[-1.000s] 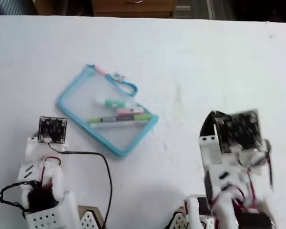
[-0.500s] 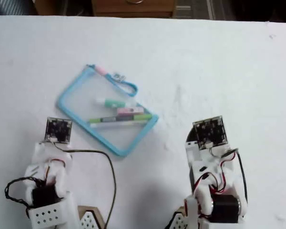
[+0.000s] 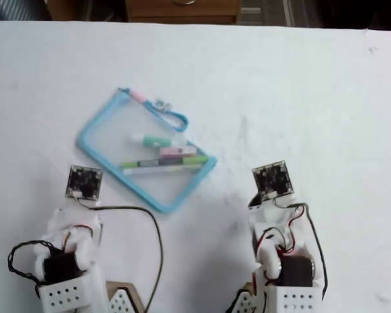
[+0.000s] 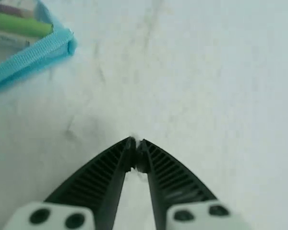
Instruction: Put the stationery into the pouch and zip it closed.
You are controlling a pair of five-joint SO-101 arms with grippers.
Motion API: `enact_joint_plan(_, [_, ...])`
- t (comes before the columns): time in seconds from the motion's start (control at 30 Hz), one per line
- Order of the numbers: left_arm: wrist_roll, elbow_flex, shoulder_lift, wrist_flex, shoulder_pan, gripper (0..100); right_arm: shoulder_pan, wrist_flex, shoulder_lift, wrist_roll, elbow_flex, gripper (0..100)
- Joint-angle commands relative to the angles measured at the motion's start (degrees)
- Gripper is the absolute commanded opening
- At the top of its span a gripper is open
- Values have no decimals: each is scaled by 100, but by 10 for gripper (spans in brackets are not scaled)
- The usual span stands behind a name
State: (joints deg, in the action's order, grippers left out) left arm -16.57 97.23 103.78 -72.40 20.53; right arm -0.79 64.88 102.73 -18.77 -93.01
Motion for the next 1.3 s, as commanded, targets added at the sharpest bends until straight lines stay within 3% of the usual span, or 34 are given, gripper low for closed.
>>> enact_joint_plan(0.0, [-18, -26, 22, -70, -22, 24, -22, -119, 13, 18, -308, 19])
enact_joint_plan(0.37, [-18, -26, 22, -79, -22, 25, 4, 769, 4, 0, -387, 19])
enact_joint_plan(1.27, [-18, -26, 22, -79, -22, 25, -22, 760, 4, -18, -387, 21])
